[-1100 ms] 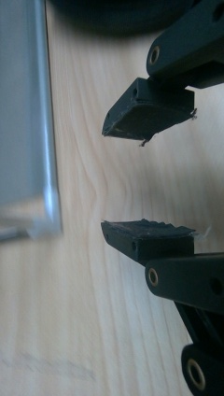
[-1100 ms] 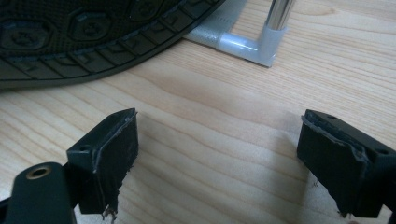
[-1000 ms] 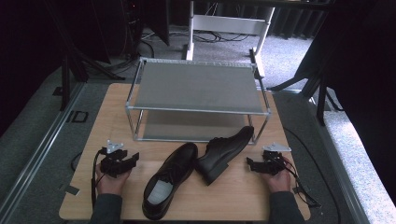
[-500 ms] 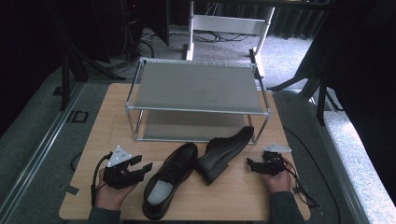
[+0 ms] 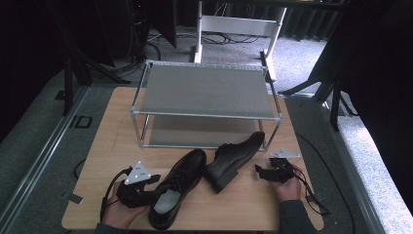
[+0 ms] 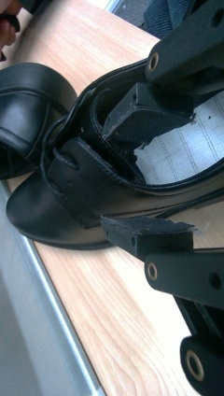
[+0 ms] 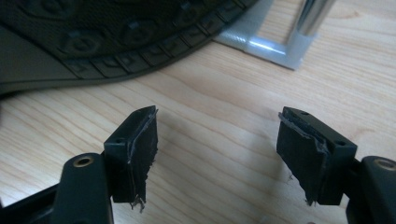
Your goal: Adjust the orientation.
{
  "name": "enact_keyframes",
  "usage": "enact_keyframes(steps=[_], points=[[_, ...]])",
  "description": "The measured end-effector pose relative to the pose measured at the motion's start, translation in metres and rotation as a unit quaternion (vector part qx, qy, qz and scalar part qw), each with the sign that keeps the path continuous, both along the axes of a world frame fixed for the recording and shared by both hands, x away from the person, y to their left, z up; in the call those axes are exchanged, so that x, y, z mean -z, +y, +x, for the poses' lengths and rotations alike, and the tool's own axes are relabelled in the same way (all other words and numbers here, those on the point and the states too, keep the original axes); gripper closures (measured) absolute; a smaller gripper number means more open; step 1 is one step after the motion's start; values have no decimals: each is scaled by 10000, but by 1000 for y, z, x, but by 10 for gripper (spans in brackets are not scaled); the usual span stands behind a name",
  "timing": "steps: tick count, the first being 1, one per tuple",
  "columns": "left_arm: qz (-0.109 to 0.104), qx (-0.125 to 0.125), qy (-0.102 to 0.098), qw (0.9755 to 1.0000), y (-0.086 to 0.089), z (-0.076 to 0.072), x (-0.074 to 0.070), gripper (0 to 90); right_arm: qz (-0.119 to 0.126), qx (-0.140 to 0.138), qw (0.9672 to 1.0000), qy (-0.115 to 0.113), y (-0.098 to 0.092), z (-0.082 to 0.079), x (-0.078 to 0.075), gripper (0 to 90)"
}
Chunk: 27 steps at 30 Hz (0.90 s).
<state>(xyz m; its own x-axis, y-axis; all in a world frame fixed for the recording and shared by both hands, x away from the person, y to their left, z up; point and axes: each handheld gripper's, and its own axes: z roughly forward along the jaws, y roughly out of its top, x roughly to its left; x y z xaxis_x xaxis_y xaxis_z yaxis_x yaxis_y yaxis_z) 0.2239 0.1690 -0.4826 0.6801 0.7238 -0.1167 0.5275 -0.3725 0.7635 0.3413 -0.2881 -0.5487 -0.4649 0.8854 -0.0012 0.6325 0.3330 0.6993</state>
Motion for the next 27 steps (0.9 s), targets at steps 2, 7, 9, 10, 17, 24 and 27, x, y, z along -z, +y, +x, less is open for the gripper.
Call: enact_keyframes(steps=[2,7,9,10,17,24,27], points=[[-23,32,25,10000,1,0,-1,530,-5,-15,10000,-22,1,0,0,285],[272,133,148,9994,-2,0,2,554,-14,-54,10000,-30,3,1,-1,285],[312,172,217,9991,-4,3,6,564,4,-65,10000,-35,4,1,-2,285],[362,141,228,9990,-6,6,7,589,32,-67,10000,-43,6,3,-3,286],[416,4,106,9991,-6,7,4,733,44,-129,9998,-110,11,5,-6,286],[344,-237,-73,9991,-5,4,3,804,43,-131,9999,-103,11,4,-7,286],[303,-342,-117,9989,-3,5,3,819,41,-136,9998,-100,10,4,-7,285]])
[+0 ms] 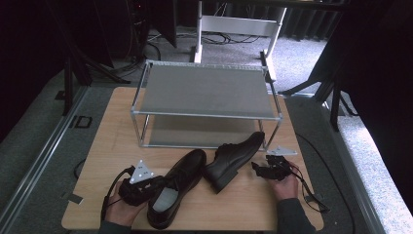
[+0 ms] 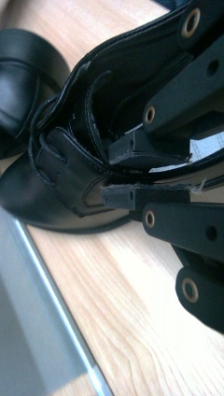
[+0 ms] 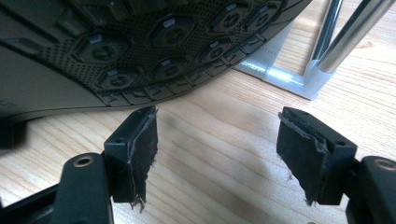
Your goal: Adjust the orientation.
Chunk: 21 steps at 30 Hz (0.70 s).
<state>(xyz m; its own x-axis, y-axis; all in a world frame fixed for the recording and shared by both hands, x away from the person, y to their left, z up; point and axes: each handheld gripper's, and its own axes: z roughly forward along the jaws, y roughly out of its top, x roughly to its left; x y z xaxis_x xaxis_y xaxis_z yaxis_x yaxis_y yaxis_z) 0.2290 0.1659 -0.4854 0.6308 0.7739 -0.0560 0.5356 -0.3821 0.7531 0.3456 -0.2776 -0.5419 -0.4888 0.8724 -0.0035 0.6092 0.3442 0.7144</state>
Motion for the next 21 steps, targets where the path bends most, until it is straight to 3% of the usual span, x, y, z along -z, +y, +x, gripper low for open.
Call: enact_keyframes(steps=[5,7,8,11,13,18,19,20,21], points=[[-20,-319,-117,9994,3,3,-2,839,-15,-16,10000,1,0,0,1,286],[-81,-606,-243,9978,9,4,-4,841,-19,-18,10000,-4,0,0,1,286],[-81,-606,-243,9978,9,4,-4,841,-18,-19,10000,-2,0,0,1,286],[-228,-876,-370,9952,17,10,-8,844,-21,-14,10000,5,0,0,1,286],[-258,-928,-379,9946,18,13,-8,843,-28,-16,10000,9,1,0,1,286],[-200,-1166,-468,9919,15,27,-3,842,-44,-23,10000,12,1,0,1,286],[-276,-1282,-530,9899,13,31,0,842,-48,-21,10000,9,1,0,1,286],[-276,-1282,-530,9899,13,31,0,842,-48,-21,10000,9,1,0,1,286],[-363,-1418,-563,9876,9,33,2,842,-47,-26,10000,14,1,0,1,286]])
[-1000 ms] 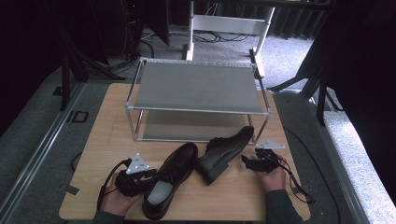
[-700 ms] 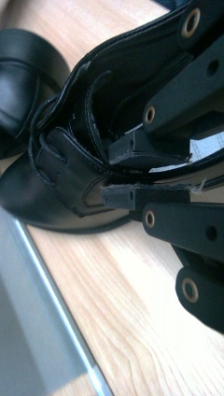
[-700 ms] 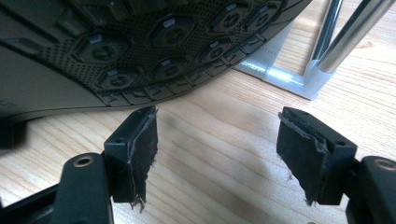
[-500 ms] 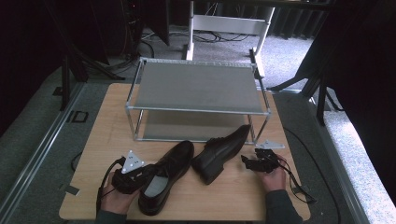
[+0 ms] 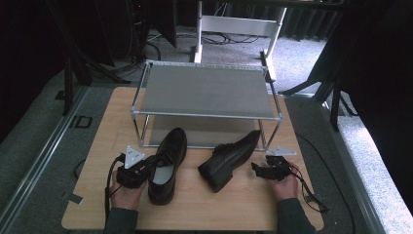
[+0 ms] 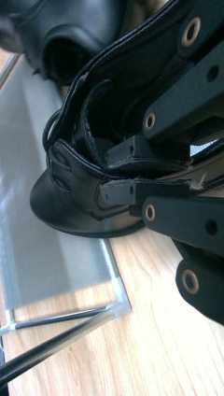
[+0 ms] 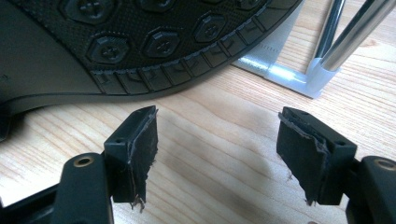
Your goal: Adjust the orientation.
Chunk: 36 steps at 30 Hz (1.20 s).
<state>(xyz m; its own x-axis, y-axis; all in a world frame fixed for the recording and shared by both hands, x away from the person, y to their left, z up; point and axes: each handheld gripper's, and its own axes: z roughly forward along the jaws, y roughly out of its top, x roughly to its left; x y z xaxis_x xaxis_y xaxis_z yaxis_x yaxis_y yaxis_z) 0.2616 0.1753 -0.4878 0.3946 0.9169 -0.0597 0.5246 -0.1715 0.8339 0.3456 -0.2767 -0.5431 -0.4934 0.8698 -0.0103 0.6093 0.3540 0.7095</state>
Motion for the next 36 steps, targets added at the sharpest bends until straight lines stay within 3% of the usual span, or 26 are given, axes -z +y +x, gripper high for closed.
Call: enact_keyframes(steps=[3,9,12,13,14,18,21,25,26,30,34,36], points=[[-134,-98,-35,9999,-6,0,5,835,3,-6,10000,4,0,0,0,286],[-58,60,68,9999,-14,-3,11,799,-5,-44,10000,-1,2,-1,-3,286],[-149,127,140,9997,-11,-3,11,709,-16,-54,10000,-13,3,-2,-4,286],[-189,110,219,9995,-5,-4,6,593,-21,-44,10000,9,3,-3,-6,286],[-197,167,228,9994,-3,-6,4,567,-16,-45,10000,19,3,-4,-7,285],[-252,206,115,9994,4,-16,-5,537,-8,-85,10000,-7,5,-7,-13,285],[-273,63,37,9996,17,-27,-10,534,-23,-113,9999,4,10,-10,-22,285],[-209,-54,62,9997,24,-29,-5,533,-94,-194,9998,-38,14,-13,-30,285],[-141,-132,173,9997,27,-28,3,533,-77,-207,9997,-83,17,-16,-37,284],[-204,-175,534,9982,29,-20,26,533,23,-258,9995,-166,21,-20,-49,254],[-161,-135,743,9970,27,-14,36,529,28,-312,9994,-146,26,-19,-57,204],[-80,-63,821,9966,24,-10,41,529,153,-268,9994,-176,28,-17,-63,179]])
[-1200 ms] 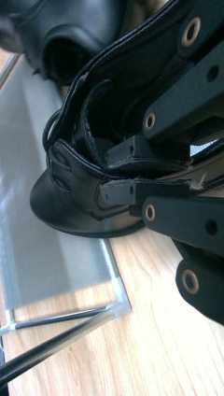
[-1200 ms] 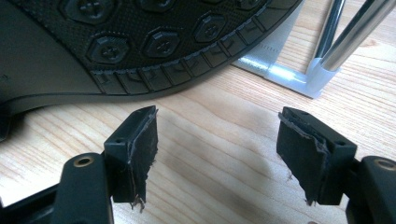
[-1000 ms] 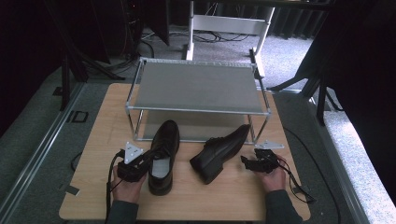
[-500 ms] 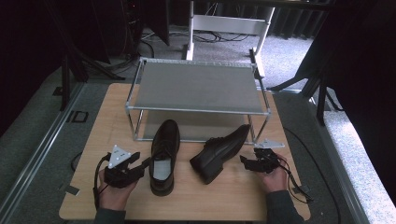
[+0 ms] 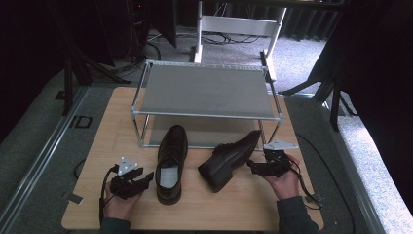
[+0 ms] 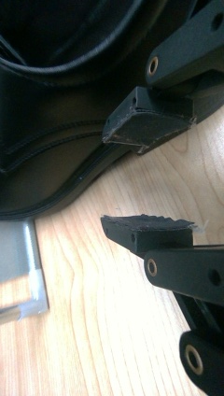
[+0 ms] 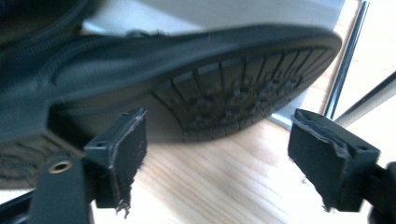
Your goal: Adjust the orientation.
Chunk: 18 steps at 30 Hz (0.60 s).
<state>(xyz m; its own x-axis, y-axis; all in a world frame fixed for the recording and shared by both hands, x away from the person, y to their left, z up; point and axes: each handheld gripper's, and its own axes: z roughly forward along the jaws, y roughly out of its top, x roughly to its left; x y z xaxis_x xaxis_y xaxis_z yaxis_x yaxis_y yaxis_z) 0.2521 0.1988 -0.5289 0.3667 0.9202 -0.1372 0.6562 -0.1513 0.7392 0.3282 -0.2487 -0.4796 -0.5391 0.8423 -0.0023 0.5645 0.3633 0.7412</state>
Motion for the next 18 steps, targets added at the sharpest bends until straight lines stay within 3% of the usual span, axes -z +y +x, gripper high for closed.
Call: enact_keyframes(steps=[6,14,18], points=[[52,46,3,10000,-6,3,4,532,194,141,9997,-49,3,5,-8,155],[-49,24,20,10000,-5,2,5,531,599,434,9972,-45,10,19,-13,177],[-40,28,29,10000,-5,2,6,531,505,522,9973,37,17,27,-10,157]])
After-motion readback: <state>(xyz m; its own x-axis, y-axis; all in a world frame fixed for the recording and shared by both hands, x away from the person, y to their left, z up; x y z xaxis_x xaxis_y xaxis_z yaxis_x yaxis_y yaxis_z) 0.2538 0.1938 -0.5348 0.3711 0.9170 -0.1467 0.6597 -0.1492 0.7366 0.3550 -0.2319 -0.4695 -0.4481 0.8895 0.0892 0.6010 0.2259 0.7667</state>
